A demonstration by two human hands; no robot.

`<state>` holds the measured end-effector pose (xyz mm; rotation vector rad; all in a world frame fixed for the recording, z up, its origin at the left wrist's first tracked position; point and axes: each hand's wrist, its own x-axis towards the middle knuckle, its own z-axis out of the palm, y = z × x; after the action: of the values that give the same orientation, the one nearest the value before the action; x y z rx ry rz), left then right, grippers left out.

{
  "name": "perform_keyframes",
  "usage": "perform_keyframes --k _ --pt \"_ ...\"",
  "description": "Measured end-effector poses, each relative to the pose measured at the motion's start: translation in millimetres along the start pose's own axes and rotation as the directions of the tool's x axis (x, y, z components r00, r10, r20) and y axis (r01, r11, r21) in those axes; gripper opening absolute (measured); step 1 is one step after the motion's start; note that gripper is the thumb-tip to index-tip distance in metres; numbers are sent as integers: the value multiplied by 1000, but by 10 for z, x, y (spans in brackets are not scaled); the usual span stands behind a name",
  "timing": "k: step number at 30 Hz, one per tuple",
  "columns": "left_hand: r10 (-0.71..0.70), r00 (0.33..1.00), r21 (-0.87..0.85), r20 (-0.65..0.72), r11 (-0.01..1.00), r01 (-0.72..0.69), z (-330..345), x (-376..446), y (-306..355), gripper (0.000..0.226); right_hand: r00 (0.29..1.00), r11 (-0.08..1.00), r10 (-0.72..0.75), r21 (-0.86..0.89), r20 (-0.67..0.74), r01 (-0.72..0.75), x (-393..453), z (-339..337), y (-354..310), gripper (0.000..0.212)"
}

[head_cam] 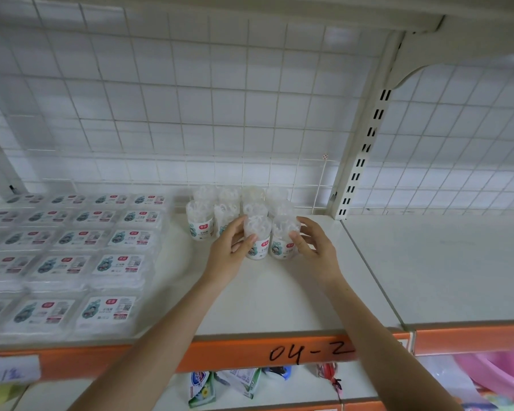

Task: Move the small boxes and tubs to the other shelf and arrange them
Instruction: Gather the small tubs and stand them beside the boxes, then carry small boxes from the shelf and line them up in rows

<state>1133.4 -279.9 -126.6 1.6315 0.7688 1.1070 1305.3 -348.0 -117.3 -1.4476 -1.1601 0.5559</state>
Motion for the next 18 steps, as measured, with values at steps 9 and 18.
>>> perform_keyframes --k 9,18 --pt "230 959 774 166 572 -271 -372 -315 114 50 958 623 -189 -729 213 285 -526 -511 -234 48" --pt "265 927 891 267 298 -342 -586 -1335 419 42 931 376 -212 -854 298 359 -1471 -782 -275 36"
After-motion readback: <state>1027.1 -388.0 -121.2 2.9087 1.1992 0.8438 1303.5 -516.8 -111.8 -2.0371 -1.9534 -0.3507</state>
